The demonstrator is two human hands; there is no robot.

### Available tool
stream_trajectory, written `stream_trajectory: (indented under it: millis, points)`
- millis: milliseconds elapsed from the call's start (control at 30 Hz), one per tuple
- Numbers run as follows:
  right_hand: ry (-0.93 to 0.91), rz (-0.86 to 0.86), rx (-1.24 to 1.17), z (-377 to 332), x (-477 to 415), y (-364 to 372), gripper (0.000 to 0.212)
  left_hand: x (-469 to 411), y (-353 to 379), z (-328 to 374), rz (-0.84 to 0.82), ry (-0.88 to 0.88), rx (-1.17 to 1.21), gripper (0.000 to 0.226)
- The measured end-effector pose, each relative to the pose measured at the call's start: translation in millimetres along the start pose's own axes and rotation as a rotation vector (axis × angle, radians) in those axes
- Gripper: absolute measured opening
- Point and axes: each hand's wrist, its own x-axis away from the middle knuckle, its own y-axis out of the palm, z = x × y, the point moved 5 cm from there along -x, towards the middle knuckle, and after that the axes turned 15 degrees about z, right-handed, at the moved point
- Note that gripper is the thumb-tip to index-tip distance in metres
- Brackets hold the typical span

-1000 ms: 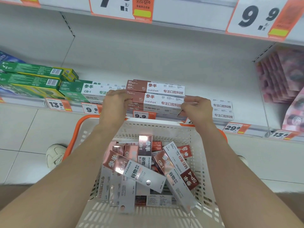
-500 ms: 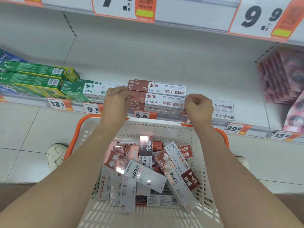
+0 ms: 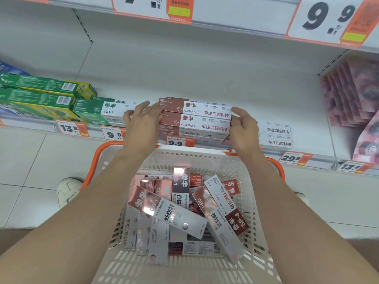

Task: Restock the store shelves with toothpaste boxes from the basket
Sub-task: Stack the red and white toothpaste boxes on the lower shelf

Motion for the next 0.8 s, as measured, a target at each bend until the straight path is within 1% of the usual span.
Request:
stream_trajectory:
  millis: [67,267,467,533,567,600,667,700,800]
  points:
    - [0.003,0.003,0.018,-1.2,0.0,-0.9,0.045,-0.1,1.1,-1.2,0.000,0.005,-0.019,0.048]
    - [0.010,0.003,0.028,-1.1,-0.2,-1.3,0.044,-1.5,0.5,0.3,-0.001,-0.021,-0.012,0.035]
    - [0.008,0.003,0.031,-0.9,-1.6,-2.2,0.042,-2.1,-0.9,2.1,-0.009,-0.039,0.026,0.034]
    - [-0.012,0.034,0.052,-4.4,3.0,-2.2,0.043,-1.8,-3.8,1.9,0.014,-0.048,0.038,0.033]
    - [-0.073,0.069,0.091,-8.4,5.2,-2.4,0.046,-1.9,-6.1,-0.7,0.036,-0.067,0.042,0.033]
    - [-0.172,0.113,0.155,-13.2,6.9,-1.2,0.049,-2.1,-8.4,-5.6,0.059,-0.100,0.041,0.034]
    - [-0.356,0.150,0.261,-26.6,14.8,8.4,0.048,-0.9,-12.7,-21.6,0.104,-0.169,0.028,0.036]
    - [-0.415,0.120,0.272,-34.9,19.6,17.4,0.044,-0.2,-14.5,-30.6,0.122,-0.191,0.026,0.038]
    - [-0.606,-0.078,0.331,-61.8,38.8,51.3,0.034,1.8,-18.6,-52.7,0.149,-0.219,0.037,0.039]
